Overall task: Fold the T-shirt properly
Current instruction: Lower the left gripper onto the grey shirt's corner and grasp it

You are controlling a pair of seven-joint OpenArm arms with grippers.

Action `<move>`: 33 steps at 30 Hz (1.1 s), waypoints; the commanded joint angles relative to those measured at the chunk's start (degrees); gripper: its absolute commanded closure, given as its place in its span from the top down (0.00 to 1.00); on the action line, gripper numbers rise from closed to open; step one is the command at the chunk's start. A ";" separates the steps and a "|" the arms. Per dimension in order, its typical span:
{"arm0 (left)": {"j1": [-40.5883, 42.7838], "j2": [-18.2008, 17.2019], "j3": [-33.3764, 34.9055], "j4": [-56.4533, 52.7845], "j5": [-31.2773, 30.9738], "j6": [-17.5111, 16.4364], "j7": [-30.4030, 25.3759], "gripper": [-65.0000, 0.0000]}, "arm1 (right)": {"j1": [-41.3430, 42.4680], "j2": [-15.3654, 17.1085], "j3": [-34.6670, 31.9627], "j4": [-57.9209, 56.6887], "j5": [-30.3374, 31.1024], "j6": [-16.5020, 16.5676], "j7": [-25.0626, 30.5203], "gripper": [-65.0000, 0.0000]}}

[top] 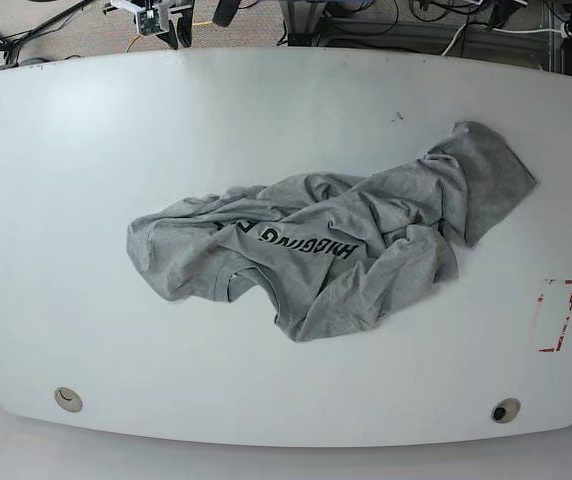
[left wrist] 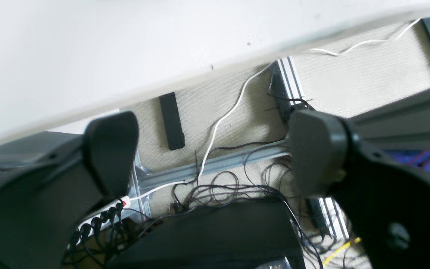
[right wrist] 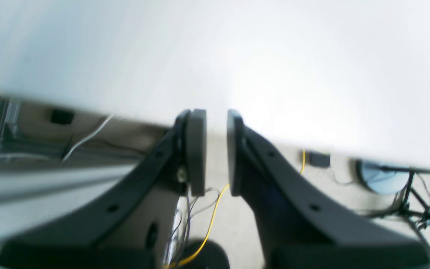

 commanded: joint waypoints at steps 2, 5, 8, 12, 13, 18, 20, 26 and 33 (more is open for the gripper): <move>-1.77 0.04 -0.03 1.70 -0.21 0.40 -1.34 0.95 | 2.32 0.14 0.06 1.10 0.31 0.15 1.26 0.14; -3.44 0.04 -0.03 1.88 -0.21 0.40 0.33 0.95 | 4.43 0.14 -0.03 1.19 0.31 0.15 1.26 0.15; -6.43 -0.05 -0.12 2.14 -0.29 0.40 2.35 0.95 | 6.71 0.05 -0.03 1.19 0.31 0.15 1.17 0.15; -10.48 -0.31 -0.12 2.23 -0.47 0.22 5.69 0.95 | 9.61 -0.74 -0.12 1.19 0.31 0.15 -1.64 0.22; -11.53 -0.31 -0.12 2.23 -1.17 0.13 6.39 0.95 | 10.84 -1.27 -0.03 1.19 0.31 0.15 -2.96 0.27; -16.10 -2.60 -0.30 2.05 -8.29 0.13 10.26 0.95 | 14.62 -1.80 -0.03 1.19 0.31 0.24 -6.65 0.37; -17.86 -4.88 -0.56 2.05 -11.63 0.13 12.20 0.95 | 16.29 -1.80 -0.03 1.19 0.13 0.24 -7.00 0.38; -21.73 -7.08 -5.40 2.05 -21.30 0.13 19.14 0.96 | 20.69 -1.80 -0.03 1.28 0.22 0.33 -13.25 0.38; -28.85 -7.08 -17.35 1.97 -35.11 -0.04 30.13 1.00 | 23.85 -1.80 -0.12 1.19 0.31 0.33 -15.71 0.37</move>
